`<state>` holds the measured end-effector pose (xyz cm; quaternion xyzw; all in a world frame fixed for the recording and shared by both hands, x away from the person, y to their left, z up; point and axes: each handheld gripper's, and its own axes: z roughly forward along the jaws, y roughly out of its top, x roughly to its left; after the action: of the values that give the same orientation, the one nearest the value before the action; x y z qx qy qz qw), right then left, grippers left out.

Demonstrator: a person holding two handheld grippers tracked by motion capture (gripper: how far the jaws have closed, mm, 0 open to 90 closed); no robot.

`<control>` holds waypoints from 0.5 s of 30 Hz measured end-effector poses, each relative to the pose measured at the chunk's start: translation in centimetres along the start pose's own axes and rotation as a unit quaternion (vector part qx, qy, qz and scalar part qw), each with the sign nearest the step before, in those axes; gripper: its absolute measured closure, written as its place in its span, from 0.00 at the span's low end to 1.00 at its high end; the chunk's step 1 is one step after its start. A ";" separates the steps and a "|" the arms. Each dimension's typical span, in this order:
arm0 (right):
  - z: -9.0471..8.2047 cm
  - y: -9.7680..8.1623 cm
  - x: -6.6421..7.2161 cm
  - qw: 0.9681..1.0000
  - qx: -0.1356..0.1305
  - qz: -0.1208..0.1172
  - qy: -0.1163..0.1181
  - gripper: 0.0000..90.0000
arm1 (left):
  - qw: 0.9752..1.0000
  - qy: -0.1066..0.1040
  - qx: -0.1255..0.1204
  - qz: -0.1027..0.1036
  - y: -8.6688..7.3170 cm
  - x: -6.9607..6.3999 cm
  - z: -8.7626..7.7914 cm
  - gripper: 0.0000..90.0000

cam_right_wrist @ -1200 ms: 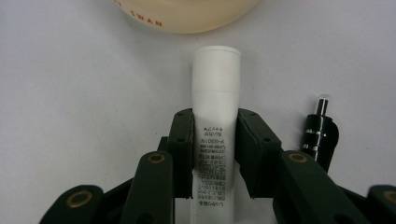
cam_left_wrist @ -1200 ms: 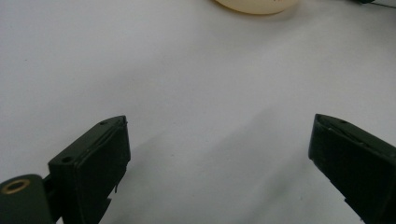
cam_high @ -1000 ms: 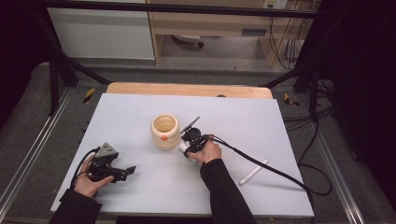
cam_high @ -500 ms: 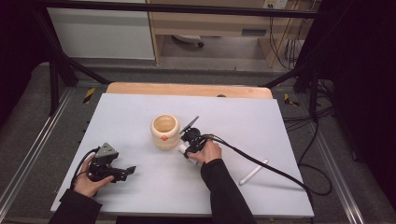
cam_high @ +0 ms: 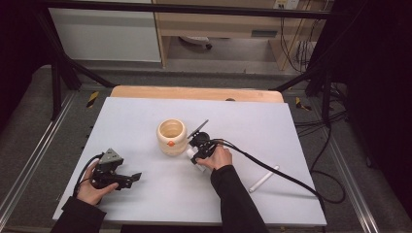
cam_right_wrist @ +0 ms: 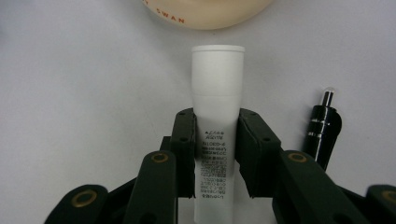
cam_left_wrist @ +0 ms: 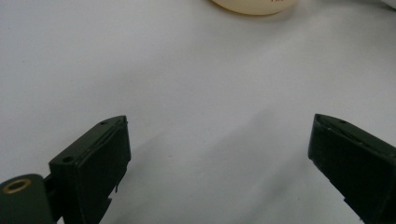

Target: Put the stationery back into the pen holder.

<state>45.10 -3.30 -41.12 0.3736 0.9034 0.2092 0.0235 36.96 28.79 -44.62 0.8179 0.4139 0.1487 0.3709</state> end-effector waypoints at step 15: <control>-1.6 -0.2 0.2 1.000 -0.016 -0.005 0.003 0.78 | 1.000 -0.001 0.000 0.000 0.0 0.0 0.0 0.07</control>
<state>44.53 -3.90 -39.70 0.3679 0.9018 0.2248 0.0281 36.95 28.75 -44.62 0.8181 0.4133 0.1483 0.3714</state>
